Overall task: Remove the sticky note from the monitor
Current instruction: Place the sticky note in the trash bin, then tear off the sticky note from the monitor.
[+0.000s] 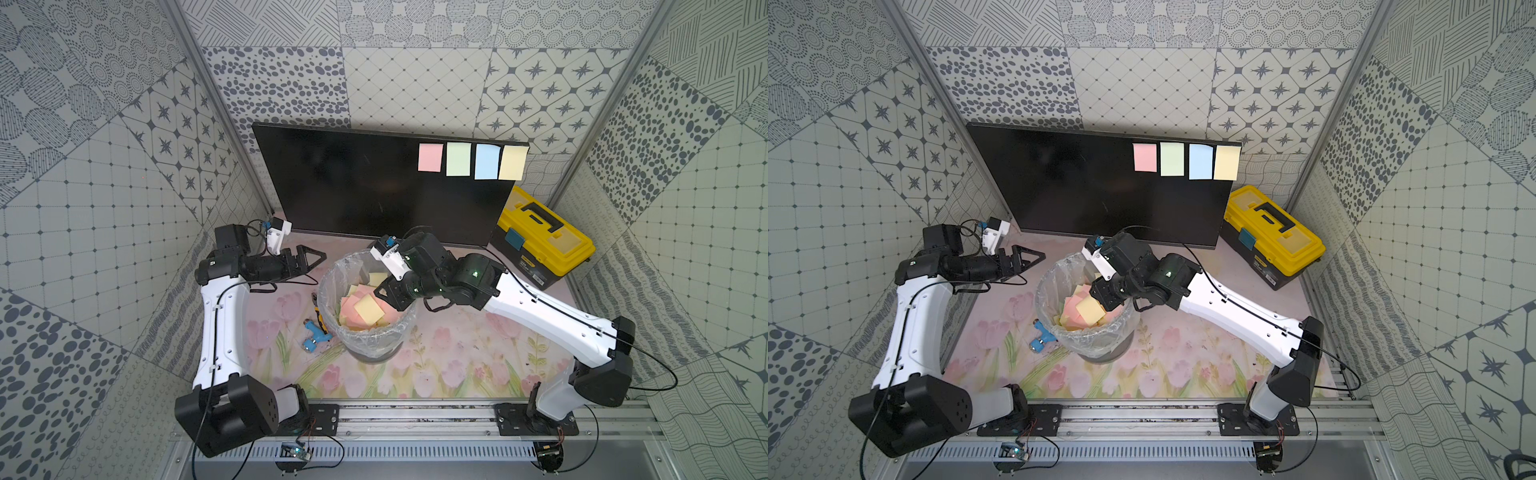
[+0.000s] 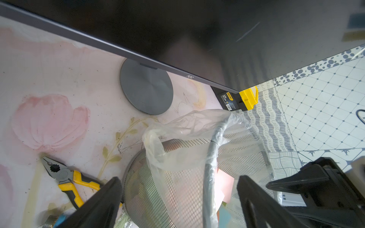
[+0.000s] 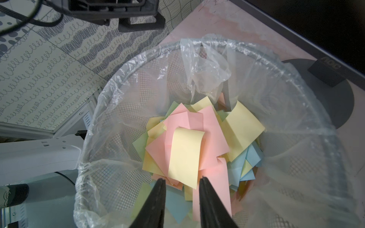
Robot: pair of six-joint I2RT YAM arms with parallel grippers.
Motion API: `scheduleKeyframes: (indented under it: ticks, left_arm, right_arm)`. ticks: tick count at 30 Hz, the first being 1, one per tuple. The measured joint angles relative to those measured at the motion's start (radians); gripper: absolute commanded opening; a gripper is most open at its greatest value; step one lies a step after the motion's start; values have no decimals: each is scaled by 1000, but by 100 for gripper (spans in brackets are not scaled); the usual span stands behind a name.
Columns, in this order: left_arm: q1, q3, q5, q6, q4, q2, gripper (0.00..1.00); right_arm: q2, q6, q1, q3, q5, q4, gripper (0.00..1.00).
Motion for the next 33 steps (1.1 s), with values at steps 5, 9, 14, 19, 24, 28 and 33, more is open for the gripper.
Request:
scheduleKeyframes:
  ticks: [5, 9, 14, 19, 24, 28, 33]
  left_arm:
    - [-5, 98, -7, 6, -6, 0, 96]
    - [-26, 179, -1, 8, -13, 0, 95]
    - [-66, 235, 34, 9, -21, 1, 95]
    - [-130, 271, 64, 32, -50, 12, 95]
    - [-204, 295, 68, 52, -69, 36, 94]
    - [-264, 306, 67, 58, -76, 55, 94]
    - [-309, 307, 66, 58, -79, 72, 94]
  right_arm:
    - [-28, 19, -29, 17, 6, 17, 44]
    - [-124, 74, -123, -29, -11, 86, 46]
    - [-319, 169, -318, -173, -24, 169, 48]
    - [-465, 266, -519, -258, -48, 189, 48]
    - [-487, 364, -713, -254, -133, 209, 48]
    - [-437, 423, -819, -199, -197, 217, 48]
    - [-393, 476, -922, -142, -277, 242, 48]
